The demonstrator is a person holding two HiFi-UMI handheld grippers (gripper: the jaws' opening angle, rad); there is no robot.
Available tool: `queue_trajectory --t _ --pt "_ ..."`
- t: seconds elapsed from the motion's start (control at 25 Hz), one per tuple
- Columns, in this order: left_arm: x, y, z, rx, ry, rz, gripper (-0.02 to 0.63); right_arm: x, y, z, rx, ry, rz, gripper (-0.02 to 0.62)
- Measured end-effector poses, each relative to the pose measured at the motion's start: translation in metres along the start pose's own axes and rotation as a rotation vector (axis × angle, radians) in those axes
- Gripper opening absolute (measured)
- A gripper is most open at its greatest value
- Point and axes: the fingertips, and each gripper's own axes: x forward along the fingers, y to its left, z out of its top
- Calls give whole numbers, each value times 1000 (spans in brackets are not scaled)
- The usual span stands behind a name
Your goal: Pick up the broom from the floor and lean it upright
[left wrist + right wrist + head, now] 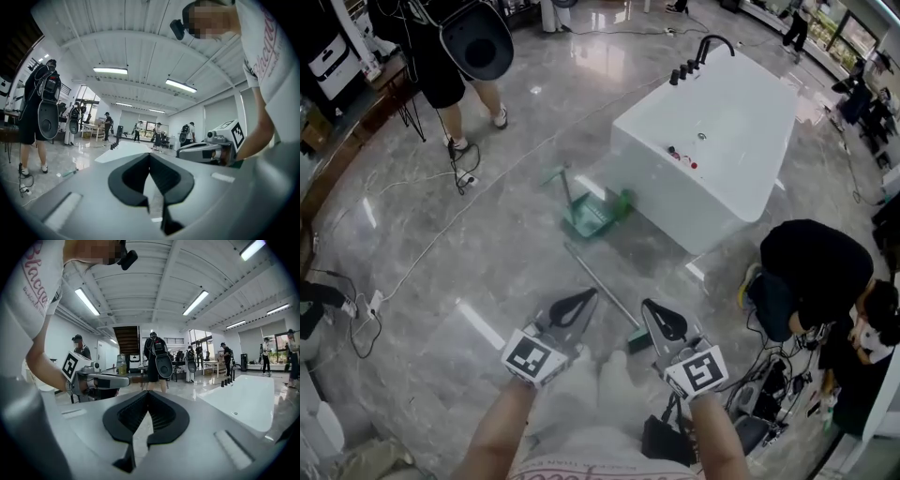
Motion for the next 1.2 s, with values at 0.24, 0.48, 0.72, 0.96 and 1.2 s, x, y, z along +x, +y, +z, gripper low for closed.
queue_trajectory --t 0.24,0.48,0.72,0.96,1.2 --pt "15 14 -74 -29 7 -7 0 28 -14 -80 -13 36 22 2" --pt "41 41 -179 -22 4 -47 0 65 -21 -198 -30 65 70 2" --pt "58 81 -293 9 20 -65 0 118 -36 -323 -24 149 102 3" --pt "80 117 -381 4 29 -57 0 164 -62 -419 -14 200 138 3" --pt "108 129 -459 47 58 -166 0 207 -74 -517 2 292 191 51"
